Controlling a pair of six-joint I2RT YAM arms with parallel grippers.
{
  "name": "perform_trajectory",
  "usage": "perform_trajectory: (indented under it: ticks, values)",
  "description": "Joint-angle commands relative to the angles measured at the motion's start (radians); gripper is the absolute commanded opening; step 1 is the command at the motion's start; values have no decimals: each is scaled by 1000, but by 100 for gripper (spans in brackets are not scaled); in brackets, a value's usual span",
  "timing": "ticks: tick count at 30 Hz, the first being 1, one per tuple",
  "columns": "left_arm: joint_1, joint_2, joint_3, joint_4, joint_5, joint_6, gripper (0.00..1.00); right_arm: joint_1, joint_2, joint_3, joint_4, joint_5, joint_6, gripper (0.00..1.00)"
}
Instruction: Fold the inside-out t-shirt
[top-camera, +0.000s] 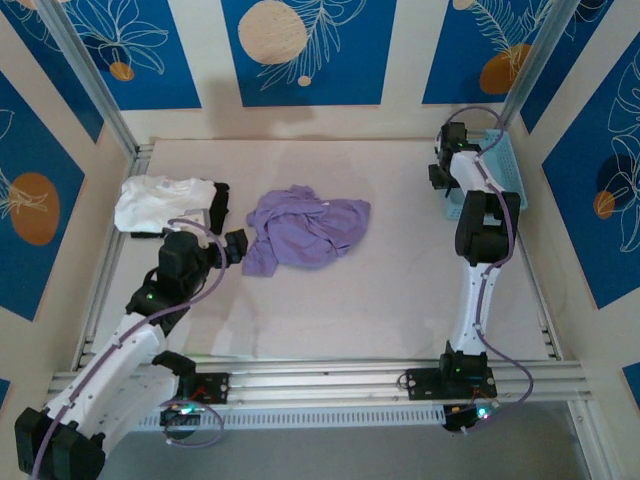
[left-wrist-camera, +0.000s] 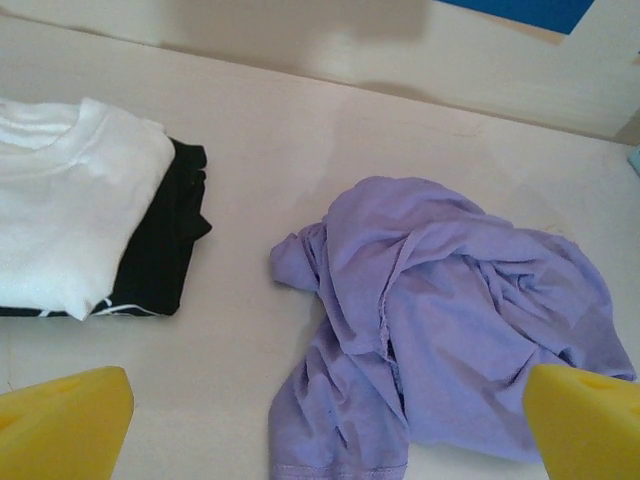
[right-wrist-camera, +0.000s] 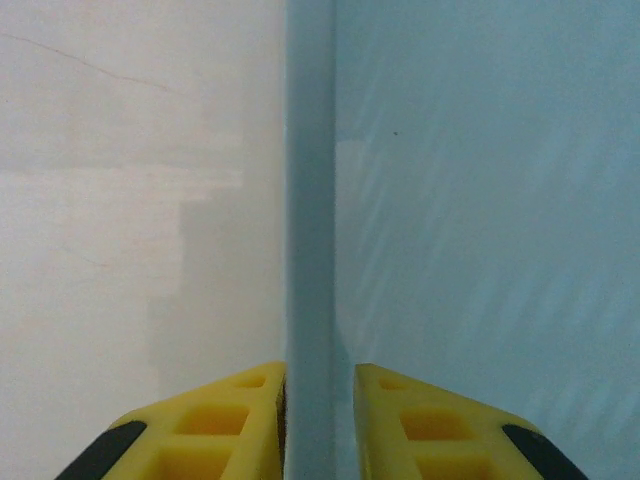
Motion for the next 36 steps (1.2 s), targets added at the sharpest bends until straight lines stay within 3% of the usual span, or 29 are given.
perform_trajectory:
  ticks: [1,5,10,15,22,28,36]
  values:
    - [-8,27,-10,25,22,17,100,-43,16,91,-34,117,-43,24]
    - [-8,108,0,28,-5,15,100,-60,4,158,-70,139,-10,31]
    - [9,289,63,54,-73,41,100,-30,-60,142,-60,71,8,55]
    - [94,541,212,75,9,64,100,37,-147,59,-12,-34,25,68]
    - [174,895,453,85,180,22,100,182,-256,-39,42,-123,43,71]
    - [211,1078,612,74,285,-3,98,318,-314,-110,68,-131,62,71]
    - [300,1181,664,22,271,-56,96,453,-435,-321,200,-449,177,72]
